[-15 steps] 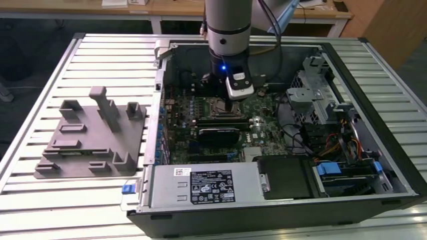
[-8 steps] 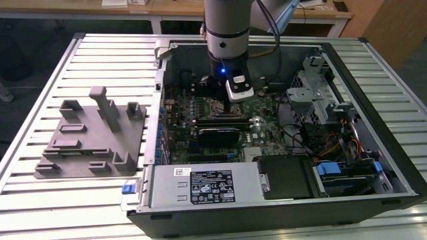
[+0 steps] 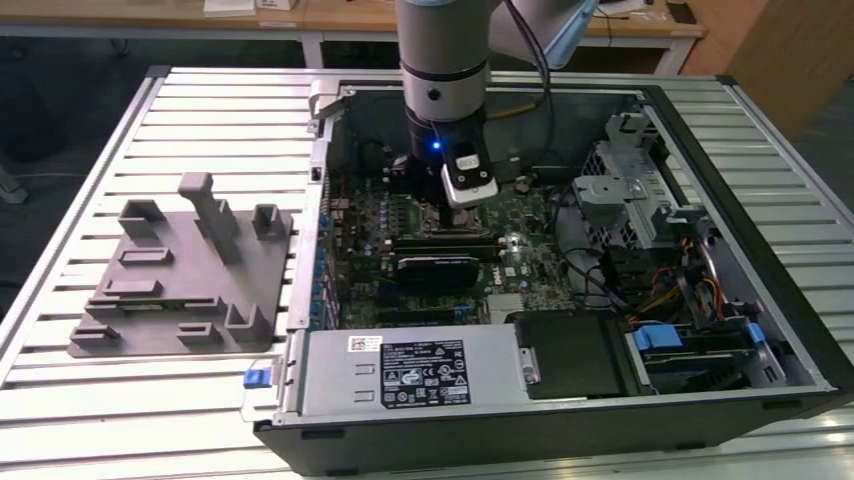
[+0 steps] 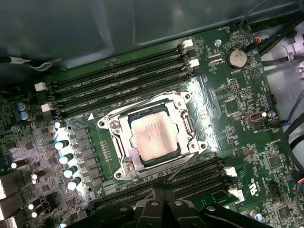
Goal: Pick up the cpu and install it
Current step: 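Install the second cpu locking lever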
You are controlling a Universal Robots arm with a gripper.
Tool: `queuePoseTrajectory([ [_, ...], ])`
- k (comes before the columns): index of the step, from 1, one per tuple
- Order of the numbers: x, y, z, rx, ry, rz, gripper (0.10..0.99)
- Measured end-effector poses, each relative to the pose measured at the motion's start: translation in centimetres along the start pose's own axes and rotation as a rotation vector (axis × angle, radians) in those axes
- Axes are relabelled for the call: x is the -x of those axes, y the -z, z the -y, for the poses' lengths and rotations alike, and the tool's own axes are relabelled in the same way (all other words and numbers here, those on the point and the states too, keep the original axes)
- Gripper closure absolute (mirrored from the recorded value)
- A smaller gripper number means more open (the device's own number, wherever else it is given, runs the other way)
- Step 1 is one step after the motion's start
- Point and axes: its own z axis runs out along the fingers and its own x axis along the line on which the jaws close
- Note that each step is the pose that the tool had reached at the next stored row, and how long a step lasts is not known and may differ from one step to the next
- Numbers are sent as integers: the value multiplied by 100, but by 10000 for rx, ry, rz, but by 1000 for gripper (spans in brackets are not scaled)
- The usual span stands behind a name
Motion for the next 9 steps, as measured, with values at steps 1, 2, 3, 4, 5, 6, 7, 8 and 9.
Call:
queuePoseTrajectory([
  [1,0,0,0,-1,2,1,980],
  [2,0,0,0,-2,2,1,980],
  [3,0,-3,2,-4,2,-9,980],
  [4,1,-7,6,-16,2,-55,980],
  [5,2,-12,11,-21,2,-125,980],
  [6,3,-16,16,-24,3,-207,980],
  [7,4,-21,19,-27,5,-281,980],
  [8,5,-25,23,-30,8,-353,980],
  [9,6,-29,27,-33,12,-426,980],
])
